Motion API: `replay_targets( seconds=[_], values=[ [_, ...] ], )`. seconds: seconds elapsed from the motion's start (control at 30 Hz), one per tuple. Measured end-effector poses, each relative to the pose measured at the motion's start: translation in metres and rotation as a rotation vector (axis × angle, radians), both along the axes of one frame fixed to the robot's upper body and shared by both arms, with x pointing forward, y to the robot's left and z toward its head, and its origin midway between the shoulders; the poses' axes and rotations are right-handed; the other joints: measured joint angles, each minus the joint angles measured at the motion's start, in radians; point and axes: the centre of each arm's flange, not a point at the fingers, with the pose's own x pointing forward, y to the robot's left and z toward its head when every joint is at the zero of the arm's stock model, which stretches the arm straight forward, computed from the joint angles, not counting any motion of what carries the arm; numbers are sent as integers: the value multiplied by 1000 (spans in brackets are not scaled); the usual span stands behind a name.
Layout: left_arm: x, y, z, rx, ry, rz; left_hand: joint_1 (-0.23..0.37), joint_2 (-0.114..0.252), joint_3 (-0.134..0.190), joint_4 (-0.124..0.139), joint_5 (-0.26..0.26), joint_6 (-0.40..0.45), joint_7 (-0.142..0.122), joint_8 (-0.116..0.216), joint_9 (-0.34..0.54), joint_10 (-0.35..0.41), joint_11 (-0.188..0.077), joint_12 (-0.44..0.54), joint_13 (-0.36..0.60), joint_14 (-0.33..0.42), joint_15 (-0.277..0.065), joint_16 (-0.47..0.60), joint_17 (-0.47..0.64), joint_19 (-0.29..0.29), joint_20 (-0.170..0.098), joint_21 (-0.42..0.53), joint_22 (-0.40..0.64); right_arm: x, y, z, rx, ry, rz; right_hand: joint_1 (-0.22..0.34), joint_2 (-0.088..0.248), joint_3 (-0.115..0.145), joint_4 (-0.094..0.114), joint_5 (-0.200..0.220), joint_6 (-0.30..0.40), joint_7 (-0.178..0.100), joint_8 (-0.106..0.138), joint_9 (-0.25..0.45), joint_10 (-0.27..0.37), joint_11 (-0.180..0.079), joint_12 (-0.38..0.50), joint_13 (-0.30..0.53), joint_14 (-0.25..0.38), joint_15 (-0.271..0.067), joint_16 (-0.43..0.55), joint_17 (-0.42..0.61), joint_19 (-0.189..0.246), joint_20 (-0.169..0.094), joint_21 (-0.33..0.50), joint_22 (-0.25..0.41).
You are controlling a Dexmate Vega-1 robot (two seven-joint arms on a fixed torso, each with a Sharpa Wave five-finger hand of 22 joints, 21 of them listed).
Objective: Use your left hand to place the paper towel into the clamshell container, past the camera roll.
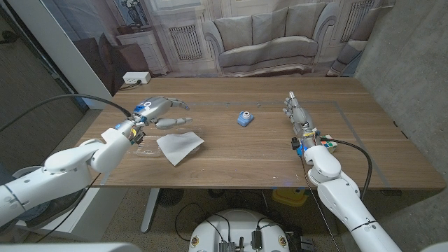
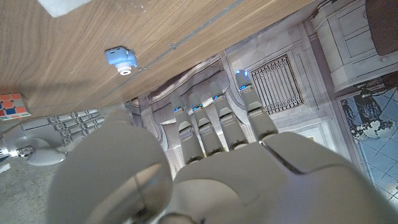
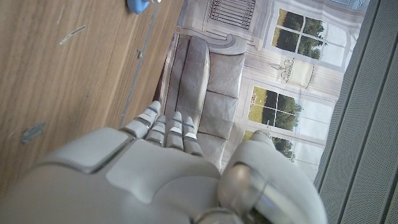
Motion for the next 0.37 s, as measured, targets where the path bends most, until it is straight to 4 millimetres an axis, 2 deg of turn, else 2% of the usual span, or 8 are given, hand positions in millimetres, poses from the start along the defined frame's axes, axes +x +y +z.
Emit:
replay_targets(
  seconds=[0.37],
  values=[
    [-2,1,2,-13,-11,-4,-6,7,-3,-3,4,0,0,0,0,0,0,0,-5,0,0,0,0,0,0,-4,0,-1,2,1,-3,3,-1,0,0,0,0,0,0,0,0,0,0,0,0,0,0,0,0,0,0,0,0,0]
  ],
)
